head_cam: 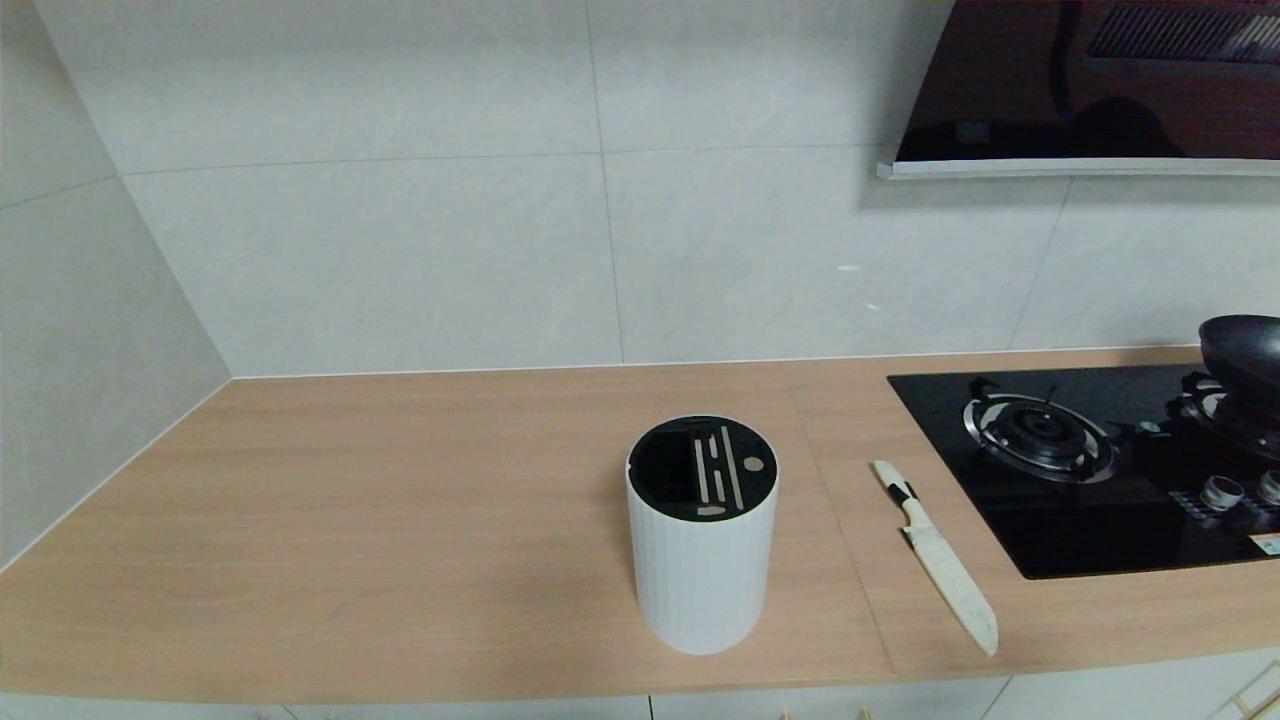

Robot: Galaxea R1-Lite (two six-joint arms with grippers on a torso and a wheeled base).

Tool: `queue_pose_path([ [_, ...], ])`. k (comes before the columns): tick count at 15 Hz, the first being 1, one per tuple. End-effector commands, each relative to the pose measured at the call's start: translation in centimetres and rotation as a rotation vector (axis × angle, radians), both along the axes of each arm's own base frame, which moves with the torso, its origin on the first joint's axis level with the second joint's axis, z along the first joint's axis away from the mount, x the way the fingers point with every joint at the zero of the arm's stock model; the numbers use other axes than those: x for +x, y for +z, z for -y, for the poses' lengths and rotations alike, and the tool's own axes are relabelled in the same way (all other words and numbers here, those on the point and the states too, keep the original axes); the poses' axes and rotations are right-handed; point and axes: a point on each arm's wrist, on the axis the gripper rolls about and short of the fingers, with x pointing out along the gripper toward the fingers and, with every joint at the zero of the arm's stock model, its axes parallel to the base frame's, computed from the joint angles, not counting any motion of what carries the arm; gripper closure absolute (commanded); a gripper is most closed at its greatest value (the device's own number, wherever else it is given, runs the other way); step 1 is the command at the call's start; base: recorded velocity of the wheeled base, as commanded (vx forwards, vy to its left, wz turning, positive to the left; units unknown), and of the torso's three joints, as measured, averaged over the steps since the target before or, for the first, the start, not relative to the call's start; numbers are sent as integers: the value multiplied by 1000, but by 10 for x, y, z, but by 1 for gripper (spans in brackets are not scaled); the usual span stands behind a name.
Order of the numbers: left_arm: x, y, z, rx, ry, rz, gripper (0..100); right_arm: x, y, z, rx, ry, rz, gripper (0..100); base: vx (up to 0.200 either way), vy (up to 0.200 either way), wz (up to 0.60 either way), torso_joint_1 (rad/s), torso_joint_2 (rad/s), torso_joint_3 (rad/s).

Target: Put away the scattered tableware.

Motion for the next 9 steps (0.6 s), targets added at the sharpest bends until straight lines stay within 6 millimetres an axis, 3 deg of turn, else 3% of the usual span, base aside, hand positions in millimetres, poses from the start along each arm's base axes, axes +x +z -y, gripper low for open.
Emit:
queue_pose_path([
  [1,0,0,0,0,1,0,0,56,25,-8,-22,81,-235,0,0,0,0,0,0,0],
  [2,0,0,0,1,1,0,0,65,26,-10,-27,81,-270,0,0,0,0,0,0,0],
  [3,0,0,0,1,1,0,0,91,28,-15,-40,102,-353,0,0,0,0,0,0,0],
  [5,0,0,0,1,1,0,0,118,26,-23,-51,127,-402,0,0,0,0,0,0,0],
  [7,0,0,0,3,1,0,0,164,12,-32,-64,115,-441,0,0,0,0,0,0,0],
  [8,0,0,0,3,1,0,0,171,8,-33,-68,106,-447,0,0,0,0,0,0,0],
  [9,0,0,0,3,1,0,0,192,-4,-37,-84,74,-463,0,0,0,0,0,0,0],
])
